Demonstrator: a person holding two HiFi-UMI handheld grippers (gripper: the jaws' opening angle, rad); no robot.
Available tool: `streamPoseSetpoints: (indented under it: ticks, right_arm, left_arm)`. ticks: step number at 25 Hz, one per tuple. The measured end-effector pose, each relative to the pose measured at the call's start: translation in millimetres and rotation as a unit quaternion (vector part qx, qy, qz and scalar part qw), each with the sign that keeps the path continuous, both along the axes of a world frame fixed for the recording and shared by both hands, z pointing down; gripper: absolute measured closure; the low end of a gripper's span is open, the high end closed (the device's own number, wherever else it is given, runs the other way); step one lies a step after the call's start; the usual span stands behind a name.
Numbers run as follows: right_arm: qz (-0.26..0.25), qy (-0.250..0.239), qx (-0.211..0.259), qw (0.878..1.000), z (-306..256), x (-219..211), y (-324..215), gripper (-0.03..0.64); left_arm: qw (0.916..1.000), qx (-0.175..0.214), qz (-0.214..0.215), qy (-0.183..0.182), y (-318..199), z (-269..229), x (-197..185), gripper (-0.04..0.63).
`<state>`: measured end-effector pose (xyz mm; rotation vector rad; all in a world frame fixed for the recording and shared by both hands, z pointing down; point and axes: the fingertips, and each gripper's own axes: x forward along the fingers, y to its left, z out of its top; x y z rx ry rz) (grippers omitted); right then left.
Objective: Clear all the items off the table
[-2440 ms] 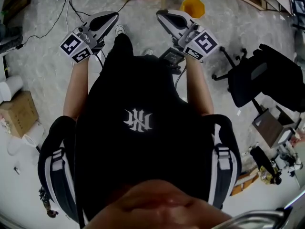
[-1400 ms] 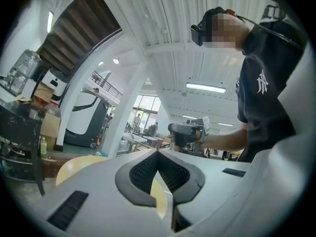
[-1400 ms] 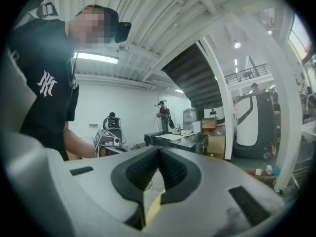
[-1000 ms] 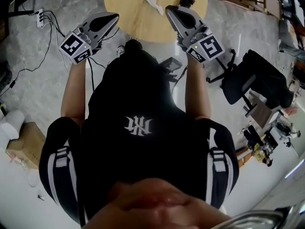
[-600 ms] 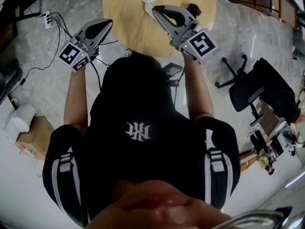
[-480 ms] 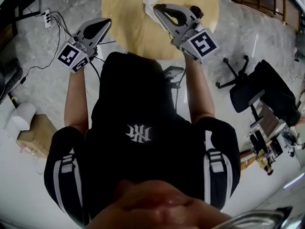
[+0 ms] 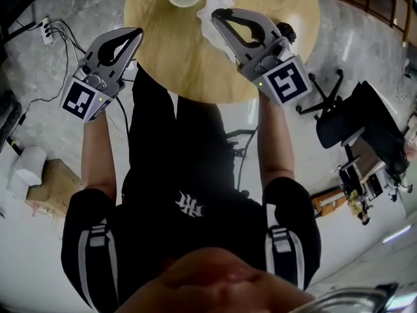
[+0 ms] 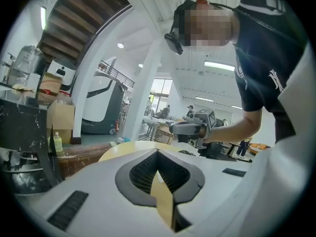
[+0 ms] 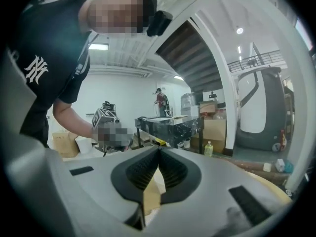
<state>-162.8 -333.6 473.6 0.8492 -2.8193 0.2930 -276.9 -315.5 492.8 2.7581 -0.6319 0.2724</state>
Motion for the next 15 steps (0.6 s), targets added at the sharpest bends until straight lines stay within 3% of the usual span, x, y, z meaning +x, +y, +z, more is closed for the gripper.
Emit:
streamPoseSetpoints:
  ticks: [9, 13, 15]
  right_arm:
    - [0.0, 0.022, -0.012, 1.0, 56.2, -5.2, -11.9, 0.606]
    - [-0.003, 0.036, -0.023, 0.999, 73.0, -11.3, -16.0, 0.471]
    - [-0.009, 0.043, -0.023, 0.999, 78.3, -16.7, -16.7, 0.439]
  left_arm:
    - [0.9991, 0.023, 0.032, -0.015, -13.6, 35.6, 15.2, 0.583]
    - [0.9981, 0.034, 0.045, -0.027, -14.0, 47.8, 18.7, 0.583]
    - [0.9979, 0.036, 0.047, -0.026, -16.0, 49.9, 18.3, 0.583]
